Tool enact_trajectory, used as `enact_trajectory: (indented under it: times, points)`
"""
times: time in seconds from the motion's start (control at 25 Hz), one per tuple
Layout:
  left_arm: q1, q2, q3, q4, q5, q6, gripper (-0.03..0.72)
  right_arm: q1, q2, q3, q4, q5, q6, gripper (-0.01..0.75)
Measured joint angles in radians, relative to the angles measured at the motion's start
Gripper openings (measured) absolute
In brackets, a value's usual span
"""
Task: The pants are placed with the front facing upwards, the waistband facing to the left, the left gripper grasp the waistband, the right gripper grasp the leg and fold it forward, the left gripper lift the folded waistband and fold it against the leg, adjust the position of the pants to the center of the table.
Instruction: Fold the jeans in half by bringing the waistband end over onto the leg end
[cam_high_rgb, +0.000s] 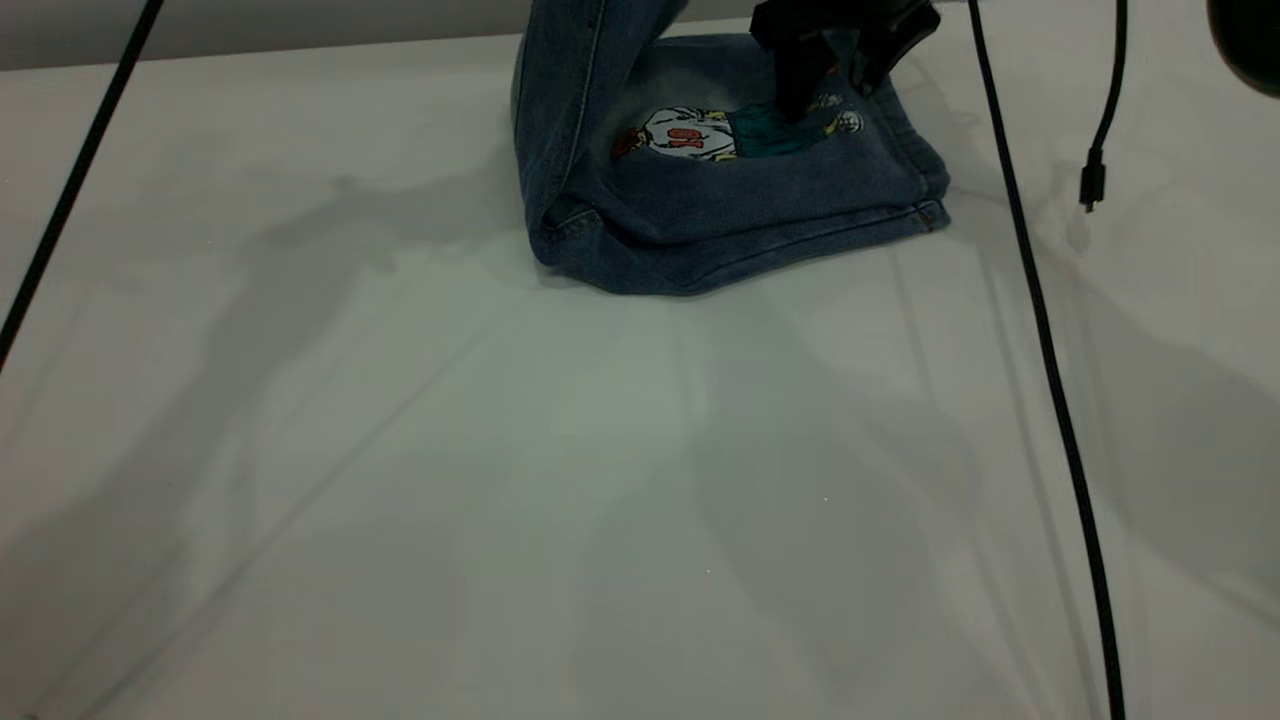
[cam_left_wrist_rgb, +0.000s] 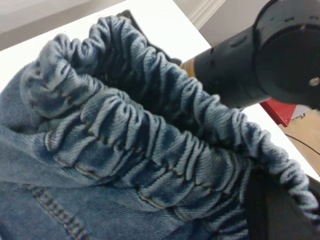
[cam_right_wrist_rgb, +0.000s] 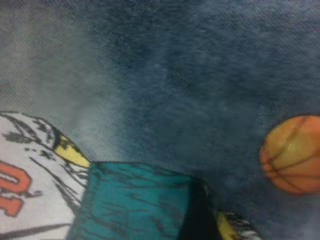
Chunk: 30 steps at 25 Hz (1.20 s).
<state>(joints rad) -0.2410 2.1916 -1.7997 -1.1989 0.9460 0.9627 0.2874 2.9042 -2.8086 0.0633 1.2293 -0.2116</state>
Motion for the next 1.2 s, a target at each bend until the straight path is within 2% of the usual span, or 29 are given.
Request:
enact_trajectory:
  times: [0.24,0.52,0.68,0.84,0.96,1.2]
  points:
    - [0.000,0.000,0.001,-0.004,0.007,0.001,0.081,-0.051,-0.057,-0.001,-0.023,-0.004,0.000,0.466]
    - [0.000,0.000,0.001,-0.015,0.005,0.002,0.081,-0.189,-0.101,-0.001,-0.014,-0.006,0.000,0.475]
    - [-0.018,0.000,0.001,-0.024,-0.038,0.002,0.081,-0.282,-0.117,-0.001,0.028,-0.007,0.001,0.475]
    - [-0.067,0.003,0.001,-0.028,-0.118,0.037,0.090,-0.345,-0.117,-0.001,0.084,-0.008,0.001,0.475]
    - [-0.114,0.025,0.001,-0.050,-0.186,0.103,0.137,-0.364,-0.117,-0.001,0.091,-0.008,0.001,0.475]
    - [-0.198,0.103,0.001,-0.098,-0.323,0.210,0.333,-0.366,-0.117,-0.001,0.097,-0.008,0.000,0.475]
